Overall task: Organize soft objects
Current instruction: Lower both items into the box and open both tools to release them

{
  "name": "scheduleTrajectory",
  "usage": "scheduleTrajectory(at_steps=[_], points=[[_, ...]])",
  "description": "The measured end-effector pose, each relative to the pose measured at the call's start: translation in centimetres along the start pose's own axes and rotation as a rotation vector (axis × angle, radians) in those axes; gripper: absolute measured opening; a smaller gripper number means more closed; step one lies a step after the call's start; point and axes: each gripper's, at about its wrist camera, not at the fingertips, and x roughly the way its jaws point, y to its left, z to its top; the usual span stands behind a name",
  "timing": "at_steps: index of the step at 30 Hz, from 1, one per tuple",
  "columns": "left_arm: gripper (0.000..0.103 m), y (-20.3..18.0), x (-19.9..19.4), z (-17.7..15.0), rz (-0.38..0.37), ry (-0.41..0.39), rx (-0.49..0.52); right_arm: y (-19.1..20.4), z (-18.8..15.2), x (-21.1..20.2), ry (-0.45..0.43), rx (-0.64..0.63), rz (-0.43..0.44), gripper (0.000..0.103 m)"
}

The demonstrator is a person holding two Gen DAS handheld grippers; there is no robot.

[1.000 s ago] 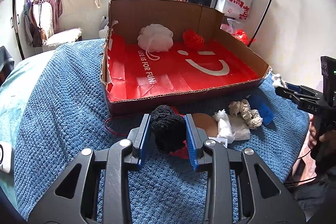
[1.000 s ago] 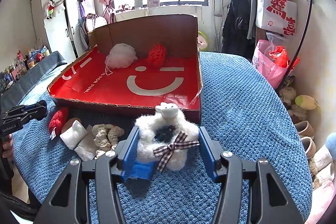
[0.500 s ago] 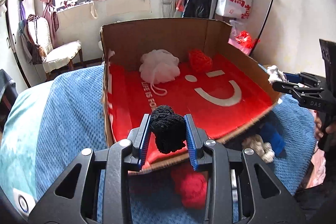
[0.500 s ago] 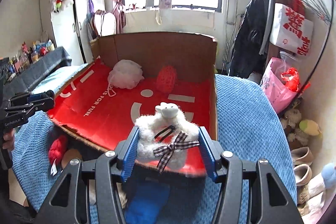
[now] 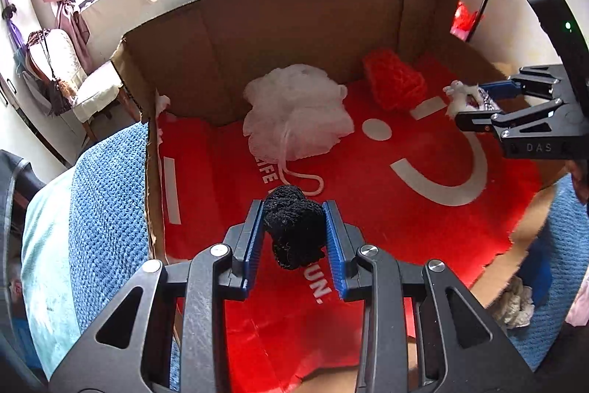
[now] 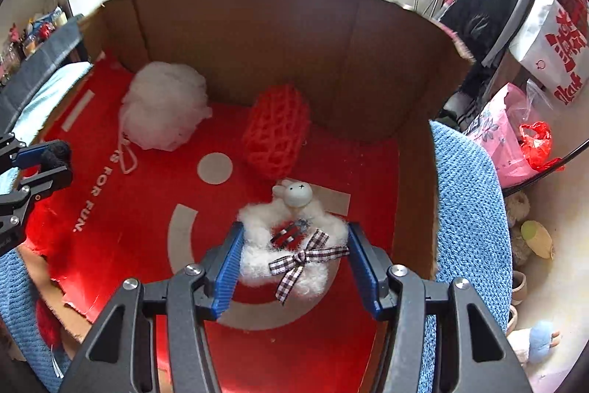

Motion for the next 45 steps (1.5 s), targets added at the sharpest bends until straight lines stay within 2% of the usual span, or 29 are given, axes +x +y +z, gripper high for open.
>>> scheduleTrajectory(at_steps=[5, 8, 11, 16, 21, 23, 27, 40, 45], points=[[0.03, 0.6, 1.9, 0.9, 0.003, 0.064, -0.003, -0.1, 1.2, 1.8, 0.066, -0.014, -0.035, 0.057], [0.03, 0.6, 2.6, 1.1, 0.013, 0.086, 0.006, -0.1, 1.3, 1.9, 0.076, -0.019, -0.05, 0.057], [0.03, 0.7, 3.0, 1.1, 0.008, 0.097, 0.011, 0.3, 1.3, 1.4, 0.071, -0.041, -0.026, 0.057], [0.03, 0.4, 4.1, 1.6, 0.009, 0.13, 0.025, 0.8, 1.4, 2.2, 0.108, -0.078, -0.055, 0.057], [0.03, -0.2, 5.6, 2.1, 0.023, 0.157, 0.034, 0.4, 1.8, 3.1, 0.132, -0.064, -0.053, 0.057], [0.03, -0.3, 6.0, 2.4, 0.022, 0.164, 0.033, 0.3, 1.8, 3.5, 0.145, -0.054, -0.037, 0.057], [0.03, -1.0, 6.3, 2.7, 0.027, 0.18, 0.046, 0.3, 1.8, 4.2, 0.163, -0.073, -0.06, 0.057], [0.03, -3.1, 7.2, 4.0, 0.039, 0.186, 0.071, 0.3, 2.4, 3.6, 0.167, -0.073, -0.046, 0.057], [0.03, -3.1, 7.4, 3.6, 0.037, 0.184, 0.069, 0.3, 2.0, 4.0, 0.172, -0.074, -0.045, 0.057]])
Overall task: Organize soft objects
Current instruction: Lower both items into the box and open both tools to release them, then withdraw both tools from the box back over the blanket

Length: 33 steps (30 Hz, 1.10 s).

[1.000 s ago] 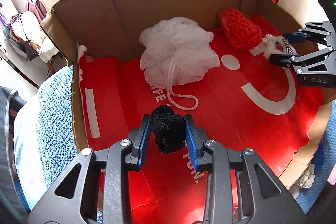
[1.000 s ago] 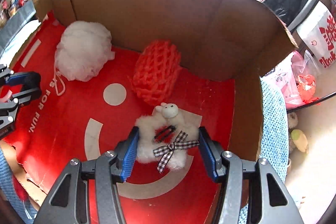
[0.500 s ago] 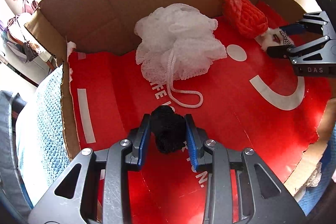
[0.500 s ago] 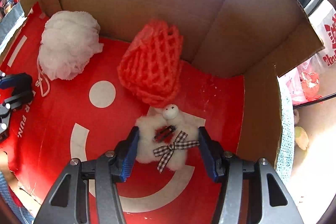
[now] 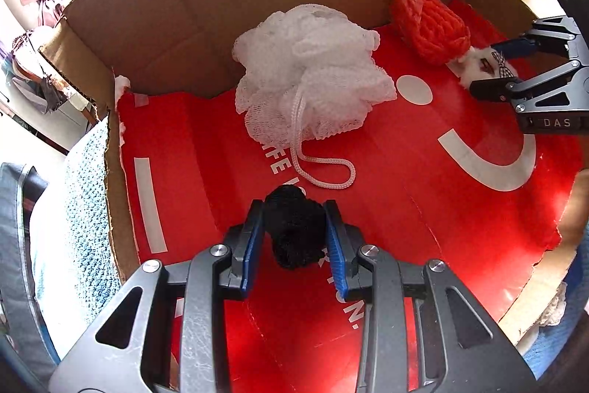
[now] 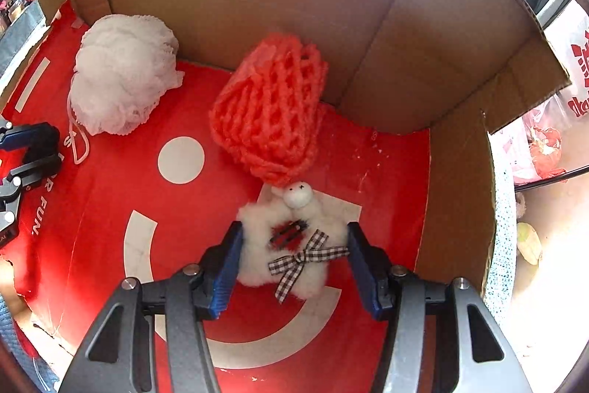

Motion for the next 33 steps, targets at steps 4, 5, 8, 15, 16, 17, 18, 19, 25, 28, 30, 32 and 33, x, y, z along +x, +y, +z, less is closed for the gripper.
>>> scheduleTrajectory(at_steps=[4, 5, 8, 15, 16, 17, 18, 19, 25, 28, 30, 32, 33], points=[[0.031, 0.2, 0.0, -0.2, -0.002, -0.003, -0.002, 0.0, 0.1, 0.0, 0.003, -0.001, 0.0, 0.057], [0.031, 0.2, 0.0, -0.3, -0.002, -0.005, -0.001, 0.0, 0.1, 0.0, 0.003, -0.002, -0.002, 0.057], [0.031, 0.7, -0.6, -0.4, 0.0, -0.007, -0.005, 0.0, 0.1, 0.0, 0.006, -0.004, -0.005, 0.057], [0.042, 1.1, -1.0, -0.7, -0.009, -0.017, -0.013, 0.2, 0.0, 0.2, 0.005, -0.007, -0.009, 0.06], [0.06, 1.1, -1.2, -0.7, -0.004, -0.026, -0.016, 0.2, 0.0, 0.2, 0.005, -0.008, -0.008, 0.06], [0.067, 1.2, -1.6, -1.0, -0.005, -0.044, -0.013, 0.2, 0.0, 0.2, 0.004, -0.008, -0.007, 0.061], [0.067, 1.2, -2.0, -1.2, -0.003, -0.06, -0.009, 0.2, 0.0, 0.2, 0.004, -0.008, -0.008, 0.062], [0.067, 1.2, -2.2, -1.2, -0.002, -0.067, -0.007, 0.2, -0.1, 0.3, 0.001, -0.007, -0.009, 0.062], [0.067, 1.3, -3.8, -1.4, -0.014, -0.097, -0.025, 0.3, -0.5, -0.1, -0.019, 0.001, -0.002, 0.067], [0.067, 1.3, -4.9, -1.6, -0.021, -0.117, -0.032, 0.3, -0.7, -0.9, -0.041, 0.006, 0.0, 0.071], [0.067, 1.4, -5.8, -1.9, -0.027, -0.142, -0.044, 0.1, -0.9, -1.7, -0.062, 0.011, 0.008, 0.071], [0.073, 2.1, -6.6, -2.4, -0.041, -0.165, -0.059, -0.1, -1.2, -2.7, -0.084, 0.022, 0.023, 0.071], [0.074, 2.2, -7.2, -2.7, -0.046, -0.18, -0.066, -0.1, -1.4, -3.1, -0.095, 0.025, 0.028, 0.071]])
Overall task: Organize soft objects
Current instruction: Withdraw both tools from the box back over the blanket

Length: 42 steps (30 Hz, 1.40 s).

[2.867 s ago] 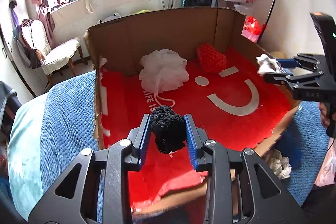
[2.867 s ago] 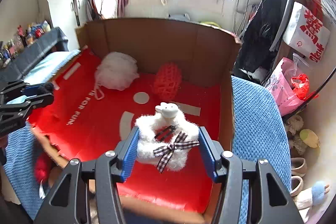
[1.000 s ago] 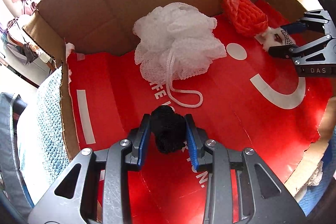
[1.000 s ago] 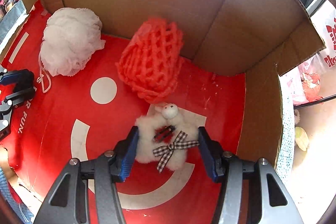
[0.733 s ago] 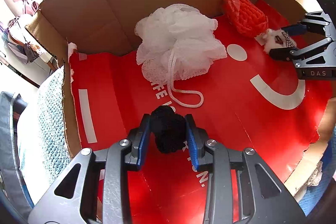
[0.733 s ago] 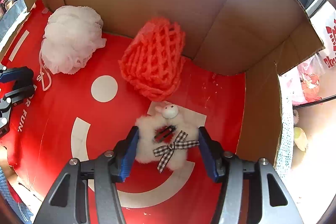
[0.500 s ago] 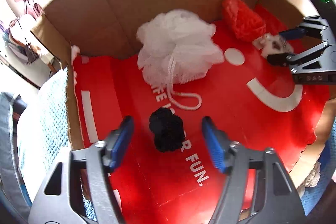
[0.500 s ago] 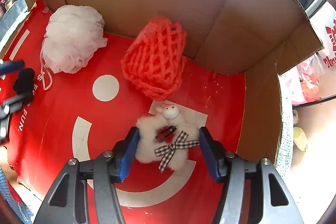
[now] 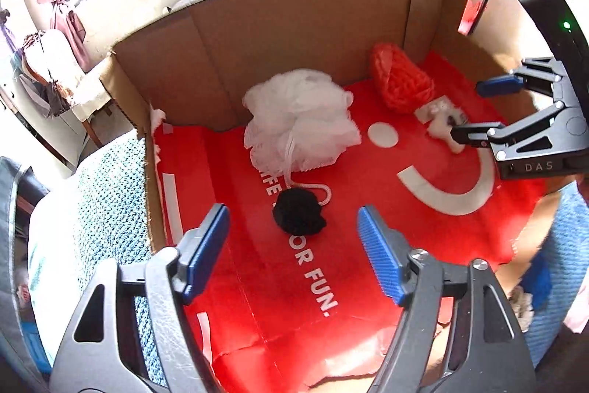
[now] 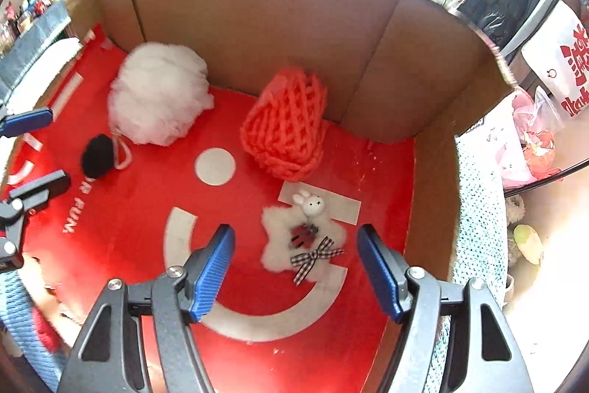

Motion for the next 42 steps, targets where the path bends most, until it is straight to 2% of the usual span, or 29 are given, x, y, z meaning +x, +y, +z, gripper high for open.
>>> scheduleTrajectory(at_steps=[5, 10, 13, 14, 16, 19, 24, 27, 33, 42], points=[[0.076, 0.1, -3.3, -0.9, -0.029, -0.088, -0.032, -0.4, -1.1, -3.4, -0.102, 0.03, 0.031, 0.077], [0.082, -0.5, -7.0, -2.4, -0.055, -0.218, -0.075, -0.3, -2.7, -7.2, -0.223, 0.071, 0.06, 0.082], [0.085, -1.1, -9.2, -3.5, -0.06, -0.301, -0.104, -0.1, -4.4, -10.1, -0.301, 0.107, 0.107, 0.084], [0.088, -1.4, -9.8, -4.0, -0.061, -0.33, -0.115, 0.1, -4.9, -10.9, -0.325, 0.114, 0.1, 0.085], [0.092, -1.9, -11.2, -5.0, -0.058, -0.388, -0.126, 0.8, -6.0, -12.8, -0.389, 0.115, 0.076, 0.098], [0.095, -2.8, -13.5, -6.5, -0.051, -0.474, -0.13, 1.8, -7.8, -15.2, -0.48, 0.11, 0.02, 0.101], [0.099, -4.2, -16.3, -8.9, -0.059, -0.574, -0.15, 3.2, -11.2, -18.1, -0.587, 0.119, -0.035, 0.103], [0.101, -4.9, -17.8, -10.5, -0.054, -0.624, -0.16, 4.0, -13.2, -19.3, -0.637, 0.124, -0.073, 0.103], [0.103, -6.5, -19.8, -13.7, 0.027, -0.69, -0.165, 5.1, -17.3, -20.3, -0.694, 0.151, -0.094, 0.103], [0.103, -9.5, -18.7, -18.2, 0.109, -0.722, -0.169, 6.8, -23.2, -19.8, -0.761, 0.211, -0.131, 0.103]])
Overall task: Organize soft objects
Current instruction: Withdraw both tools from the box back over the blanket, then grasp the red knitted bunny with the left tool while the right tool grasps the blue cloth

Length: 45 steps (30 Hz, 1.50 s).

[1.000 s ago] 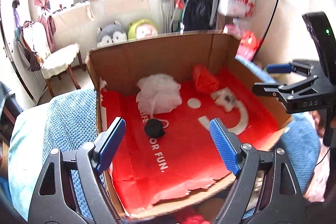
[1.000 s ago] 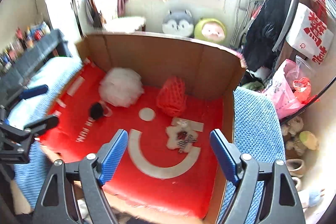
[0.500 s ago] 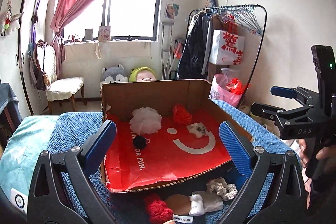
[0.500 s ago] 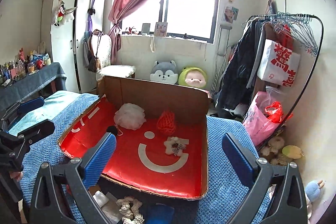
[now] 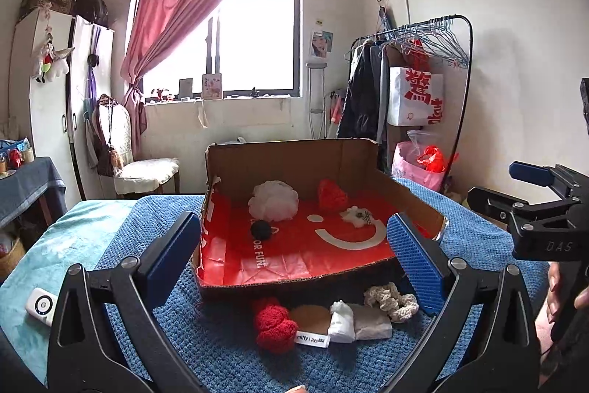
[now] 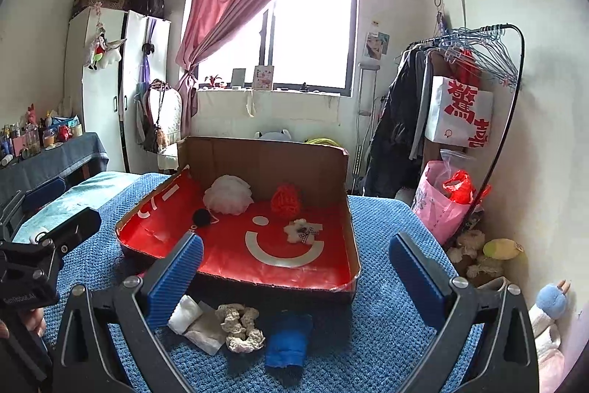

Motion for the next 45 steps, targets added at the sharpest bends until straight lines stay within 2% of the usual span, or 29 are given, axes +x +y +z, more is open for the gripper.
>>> scheduleTrajectory(at_steps=[12, 20, 23, 33, 45], points=[[0.103, -0.7, -1.0, -5.7, 0.029, 0.032, -0.044, 0.1, -7.2, -2.4, -0.076, 0.045, -0.056, 0.103], [0.103, -0.2, -1.0, -8.1, 0.053, 0.067, -0.074, 0.5, -10.8, -2.4, -0.068, 0.068, -0.064, 0.103], [0.103, -0.1, -0.8, -8.7, 0.048, 0.085, -0.078, 0.6, -11.9, -1.7, -0.029, 0.076, -0.055, 0.103], [0.103, 0.1, 0.6, -10.7, 0.039, 0.18, -0.098, 0.8, -13.6, 0.0, 0.046, 0.093, -0.055, 0.103], [0.103, 0.2, 1.2, -11.5, 0.038, 0.229, -0.099, 0.5, -14.4, 1.0, 0.093, 0.112, -0.051, 0.103]])
